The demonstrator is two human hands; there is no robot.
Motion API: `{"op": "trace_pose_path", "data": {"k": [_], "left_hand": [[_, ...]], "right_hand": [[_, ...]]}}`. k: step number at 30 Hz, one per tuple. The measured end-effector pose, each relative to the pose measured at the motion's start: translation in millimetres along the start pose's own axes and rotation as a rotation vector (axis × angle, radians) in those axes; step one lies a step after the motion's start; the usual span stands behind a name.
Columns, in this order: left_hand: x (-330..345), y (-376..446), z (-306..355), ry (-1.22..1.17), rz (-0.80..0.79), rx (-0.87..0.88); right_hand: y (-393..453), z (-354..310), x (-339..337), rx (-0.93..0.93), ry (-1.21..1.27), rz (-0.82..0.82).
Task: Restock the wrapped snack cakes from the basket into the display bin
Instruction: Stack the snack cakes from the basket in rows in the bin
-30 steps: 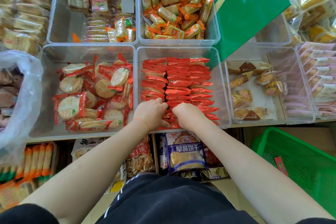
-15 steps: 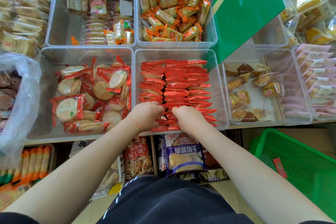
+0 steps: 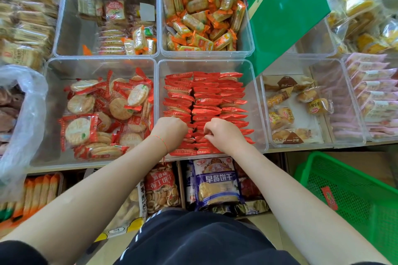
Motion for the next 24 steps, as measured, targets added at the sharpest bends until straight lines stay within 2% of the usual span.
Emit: {"op": "trace_pose_path", "data": {"k": [3, 7, 11, 17, 21, 24], "left_hand": [[6.2, 1.9, 3.5, -0.087, 0.072, -0.045], [3.9, 3.7, 0.8, -0.202, 0.035, -0.074], [-1.8, -1.3, -11.6, -0.238, 0.169, -0.071], [0.8, 1.5, -1.9, -0.194, 0.104, -0.064], [2.2, 1.7, -0.8, -0.208, 0.049, -0.059], [3.3, 2.3, 4.3, -0.219, 0.081, -0.062]], "right_hand": [[-0.7, -1.5, 7.9, 0.003, -0.043, 0.041], [-1.4, 1.0, 8.4, 0.007, -0.079, 0.080], [-1.7, 3.3, 6.1, -0.006, -0.166, 0.105], [-2.6, -3.1, 8.4, -0.078, -0.284, 0.076], [-3.1, 14.6, 2.3, -0.031, -0.293, 0.074], [-4.0, 15.2, 3.6, -0.010, -0.285, 0.078]]}}
Point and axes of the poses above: each hand's wrist, its own y-axis towards the middle knuckle, its own x-axis out of the palm, z = x × y, the point moved 3 cm from there along y, towards the middle knuckle, and after that the axes turned 4 degrees about x, right-handed, at the moved point
